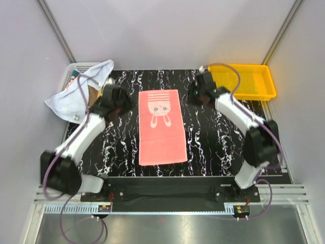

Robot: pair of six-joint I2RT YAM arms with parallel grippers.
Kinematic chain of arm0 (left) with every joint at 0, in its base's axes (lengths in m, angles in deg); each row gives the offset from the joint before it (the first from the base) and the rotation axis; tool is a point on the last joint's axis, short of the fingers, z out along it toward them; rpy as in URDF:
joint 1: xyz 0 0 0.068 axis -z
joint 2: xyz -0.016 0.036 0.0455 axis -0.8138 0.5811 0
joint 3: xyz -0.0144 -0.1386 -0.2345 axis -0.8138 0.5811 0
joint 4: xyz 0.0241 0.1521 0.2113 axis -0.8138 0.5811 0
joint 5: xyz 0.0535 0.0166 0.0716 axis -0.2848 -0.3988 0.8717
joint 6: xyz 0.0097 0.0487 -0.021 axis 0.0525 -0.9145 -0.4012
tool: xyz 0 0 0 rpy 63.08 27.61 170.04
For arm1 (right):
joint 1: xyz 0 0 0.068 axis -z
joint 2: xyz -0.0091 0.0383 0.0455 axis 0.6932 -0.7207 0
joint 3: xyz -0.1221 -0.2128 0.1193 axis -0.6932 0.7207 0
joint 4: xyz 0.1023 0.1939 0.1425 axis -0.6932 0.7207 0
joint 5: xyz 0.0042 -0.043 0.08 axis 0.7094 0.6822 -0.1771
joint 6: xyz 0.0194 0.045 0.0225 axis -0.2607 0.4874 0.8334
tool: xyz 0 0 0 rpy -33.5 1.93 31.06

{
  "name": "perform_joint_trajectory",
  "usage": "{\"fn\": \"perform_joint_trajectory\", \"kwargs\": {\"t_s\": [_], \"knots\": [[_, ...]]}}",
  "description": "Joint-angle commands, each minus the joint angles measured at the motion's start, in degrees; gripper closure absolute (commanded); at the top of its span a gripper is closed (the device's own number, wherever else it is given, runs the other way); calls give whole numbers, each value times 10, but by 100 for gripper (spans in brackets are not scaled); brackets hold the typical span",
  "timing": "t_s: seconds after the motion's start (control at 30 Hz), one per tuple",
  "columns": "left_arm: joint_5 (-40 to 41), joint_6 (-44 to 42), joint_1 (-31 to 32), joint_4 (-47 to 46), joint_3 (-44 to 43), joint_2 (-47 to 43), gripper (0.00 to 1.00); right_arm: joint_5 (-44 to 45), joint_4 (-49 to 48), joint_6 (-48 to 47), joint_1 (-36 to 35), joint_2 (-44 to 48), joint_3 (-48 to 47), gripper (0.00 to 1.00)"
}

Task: Fold and stack the towels
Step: Fold the towel

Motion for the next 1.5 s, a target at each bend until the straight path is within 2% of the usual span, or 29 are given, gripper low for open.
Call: {"fn": "perform_joint_trajectory", "kwargs": {"t_s": [0.0,0.03,0.07,0.13,0.2,0.23,0.3,0.47,0.9,1.07,1.27,1.33,1.43,1.47], "knots": [[-4,-93,-32,-85,-126,142,44,-4,-13,-63,42,-123,-147,56],[-5,-118,-36,-80,-161,177,44,-5,-2,-81,46,-189,-187,57],[-12,-130,-43,-74,-194,250,44,-2,7,-85,51,-223,-263,57],[-14,-155,-47,-56,-293,313,43,1,23,-103,51,-316,-334,57],[-26,-179,-56,-39,-354,405,43,-19,36,-110,56,-373,-433,58],[-30,-191,-59,-34,-400,436,44,-29,38,-114,58,-421,-458,59],[-47,-195,-68,-35,-433,502,43,-33,31,-119,58,-453,-507,59],[-66,-215,-76,0,-530,606,43,-40,36,-120,58,-535,-590,57],[-49,-211,-78,-10,-512,647,46,-10,27,-130,46,-571,-573,53],[-42,-208,-77,-14,-501,653,49,33,50,-141,34,-592,-612,52],[-43,-214,-72,9,-542,674,51,57,84,-145,22,-624,-664,52],[-45,-217,-70,22,-557,688,53,62,94,-142,21,-628,-674,52],[-49,-224,-66,47,-590,705,58,62,98,-144,22,-630,-675,58],[-50,-226,-66,51,-593,706,60,61,98,-144,22,-630,-675,63]]}}
